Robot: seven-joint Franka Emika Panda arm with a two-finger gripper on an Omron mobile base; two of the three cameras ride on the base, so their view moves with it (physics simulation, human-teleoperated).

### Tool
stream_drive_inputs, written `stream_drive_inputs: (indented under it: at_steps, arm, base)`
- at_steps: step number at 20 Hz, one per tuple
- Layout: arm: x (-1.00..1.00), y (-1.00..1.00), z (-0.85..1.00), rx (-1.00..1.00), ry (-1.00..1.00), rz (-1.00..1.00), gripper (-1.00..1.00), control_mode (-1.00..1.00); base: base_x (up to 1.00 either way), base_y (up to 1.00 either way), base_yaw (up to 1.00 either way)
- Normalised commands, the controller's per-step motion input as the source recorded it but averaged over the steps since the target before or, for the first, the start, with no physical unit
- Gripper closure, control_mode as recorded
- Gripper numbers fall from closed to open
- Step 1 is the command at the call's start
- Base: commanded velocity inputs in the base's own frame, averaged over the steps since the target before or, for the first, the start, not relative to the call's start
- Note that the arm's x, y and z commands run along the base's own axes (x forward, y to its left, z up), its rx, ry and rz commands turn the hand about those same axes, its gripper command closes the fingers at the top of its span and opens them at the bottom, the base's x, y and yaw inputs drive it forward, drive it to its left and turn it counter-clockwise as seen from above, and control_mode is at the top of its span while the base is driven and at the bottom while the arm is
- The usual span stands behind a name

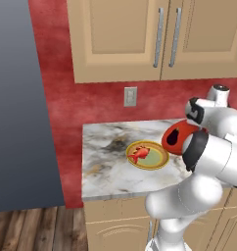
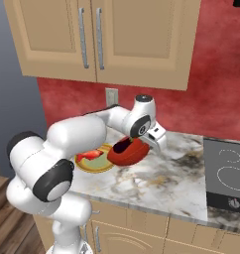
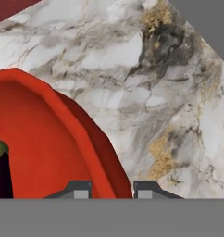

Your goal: Place the fish on the plate and place the eggplant on the same plate.

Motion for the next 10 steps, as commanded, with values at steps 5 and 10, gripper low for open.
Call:
stream_drive_inputs:
  at_steps: [5,10]
  arm:
    - [-0.05,0.10,0.00,-0.14,0.01,0.01,1.00,-1.00]
    - [0.00,0.23,0.08,-0.05,0.03,0.00,1.00,-1.00]
  base:
    - [0.00,0.00,0.00]
    - [0.00,0.00,0.00]
